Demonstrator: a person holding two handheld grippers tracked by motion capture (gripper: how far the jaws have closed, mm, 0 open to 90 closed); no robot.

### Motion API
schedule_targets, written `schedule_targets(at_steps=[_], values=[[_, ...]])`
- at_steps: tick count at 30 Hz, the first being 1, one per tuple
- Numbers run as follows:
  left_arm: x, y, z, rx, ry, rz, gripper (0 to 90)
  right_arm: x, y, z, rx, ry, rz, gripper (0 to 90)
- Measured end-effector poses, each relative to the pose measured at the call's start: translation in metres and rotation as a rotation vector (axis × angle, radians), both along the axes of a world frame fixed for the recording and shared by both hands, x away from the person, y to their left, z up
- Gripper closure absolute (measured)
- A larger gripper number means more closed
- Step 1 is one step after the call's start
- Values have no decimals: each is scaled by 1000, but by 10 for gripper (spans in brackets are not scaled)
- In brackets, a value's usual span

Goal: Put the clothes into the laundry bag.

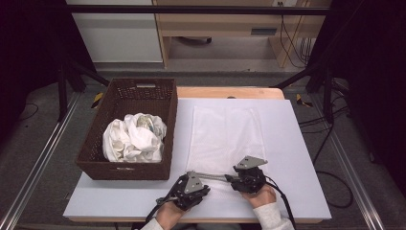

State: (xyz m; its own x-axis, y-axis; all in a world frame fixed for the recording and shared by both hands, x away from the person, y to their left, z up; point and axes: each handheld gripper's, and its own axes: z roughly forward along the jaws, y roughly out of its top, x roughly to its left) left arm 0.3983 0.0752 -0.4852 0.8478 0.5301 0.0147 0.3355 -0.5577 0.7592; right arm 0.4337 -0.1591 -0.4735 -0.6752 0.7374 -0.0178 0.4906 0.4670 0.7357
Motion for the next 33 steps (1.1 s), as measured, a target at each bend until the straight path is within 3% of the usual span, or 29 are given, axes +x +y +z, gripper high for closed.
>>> schedule_targets(at_steps=[5,12,14,17,18,21,25,29,33], values=[[0,0,0,-1,-3,3,830,2,2,-5,-52,17,-8,625],[-1,-5,5,-5,5,-6,770,4,2,-5,-42,19,-18,705],[1,-9,11,16,-42,-2,734,4,2,-5,-37,19,-19,731],[10,-15,19,20,-100,13,591,6,1,-5,-37,29,-20,779],[15,-19,20,23,-110,26,591,6,1,-5,-37,29,-20,779],[26,-31,22,80,-159,19,492,7,0,-4,-15,51,-27,813],[46,-45,14,86,-114,28,434,9,-1,-4,-18,58,-32,858],[54,-53,7,134,-104,26,455,10,-3,-3,-28,56,-25,876],[55,-53,7,129,-109,37,610,8,-6,3,-3,23,-34,882]])
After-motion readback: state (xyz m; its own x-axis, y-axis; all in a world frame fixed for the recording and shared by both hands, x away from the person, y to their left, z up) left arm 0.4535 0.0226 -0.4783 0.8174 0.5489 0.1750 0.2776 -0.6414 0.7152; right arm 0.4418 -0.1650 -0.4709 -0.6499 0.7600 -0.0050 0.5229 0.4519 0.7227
